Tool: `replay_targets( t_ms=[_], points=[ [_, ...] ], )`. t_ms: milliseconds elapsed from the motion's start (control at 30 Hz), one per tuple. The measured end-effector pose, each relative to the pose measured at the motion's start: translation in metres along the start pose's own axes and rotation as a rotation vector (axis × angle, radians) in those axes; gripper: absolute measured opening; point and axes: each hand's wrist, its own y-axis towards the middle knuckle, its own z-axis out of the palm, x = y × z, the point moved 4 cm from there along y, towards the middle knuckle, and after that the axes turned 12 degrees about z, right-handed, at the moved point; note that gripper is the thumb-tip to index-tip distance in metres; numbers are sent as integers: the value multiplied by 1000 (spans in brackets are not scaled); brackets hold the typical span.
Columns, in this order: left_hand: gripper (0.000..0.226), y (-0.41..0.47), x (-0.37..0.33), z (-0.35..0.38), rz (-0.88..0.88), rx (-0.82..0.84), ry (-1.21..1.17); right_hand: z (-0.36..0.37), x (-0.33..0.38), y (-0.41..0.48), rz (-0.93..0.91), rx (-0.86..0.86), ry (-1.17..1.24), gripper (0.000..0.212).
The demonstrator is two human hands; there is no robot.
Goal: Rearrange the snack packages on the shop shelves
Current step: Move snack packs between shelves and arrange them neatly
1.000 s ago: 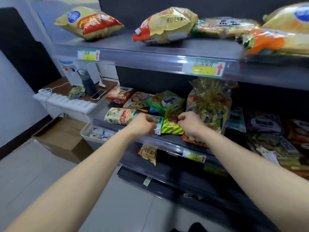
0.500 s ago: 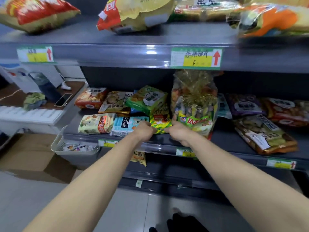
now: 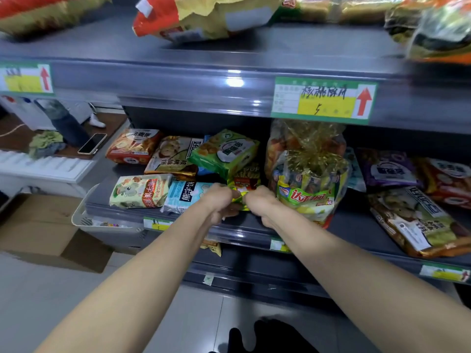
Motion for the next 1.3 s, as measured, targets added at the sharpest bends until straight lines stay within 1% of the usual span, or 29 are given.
replay_targets(
  t_ms=[67,100,233,300,367,467,533,633,767,867,900,1067,1133,1200,1300],
  points=[
    [12,3,-8,-1,30,-11,-49,-1,5,0,40,-83,13,48],
    [14,4,-13,-3,42,-9,-68,-1,7,1,50,-89,44,48],
    [8,-5,-30,-12,80,-41,-58,-2,16,-7,-7,-63,153,25],
    [13,-13,-37,-16,107,-47,-37,-6,17,-14,-24,-82,215,12],
    [16,-21,-41,-20,124,-53,-29,-8,20,-21,-20,-94,279,14],
    [16,-34,-45,-27,136,-62,-25,-10,24,-38,4,-85,348,8],
    [15,-43,-46,-32,146,-60,-17,-9,23,-49,15,-78,373,11],
    [8,-59,-44,-39,157,-71,2,-3,17,-63,51,-34,404,18],
    [22,-77,-37,-50,154,-104,22,10,2,-79,113,23,456,26],
    [28,-88,-28,-58,138,-135,33,21,-6,-87,100,25,425,30],
    [27,-92,-24,-61,134,-144,38,23,-8,-90,95,22,407,31],
    [10,-112,-8,-72,150,-220,-6,31,-16,-104,41,44,332,22],
    [8,-119,-4,-73,148,-226,-11,31,-19,-110,13,67,303,21],
    [13,-129,-2,-71,133,-235,7,30,-23,-116,-19,95,267,21],
    [30,-142,-2,-70,147,-322,32,25,-29,-127,-70,139,214,23]
  ],
)
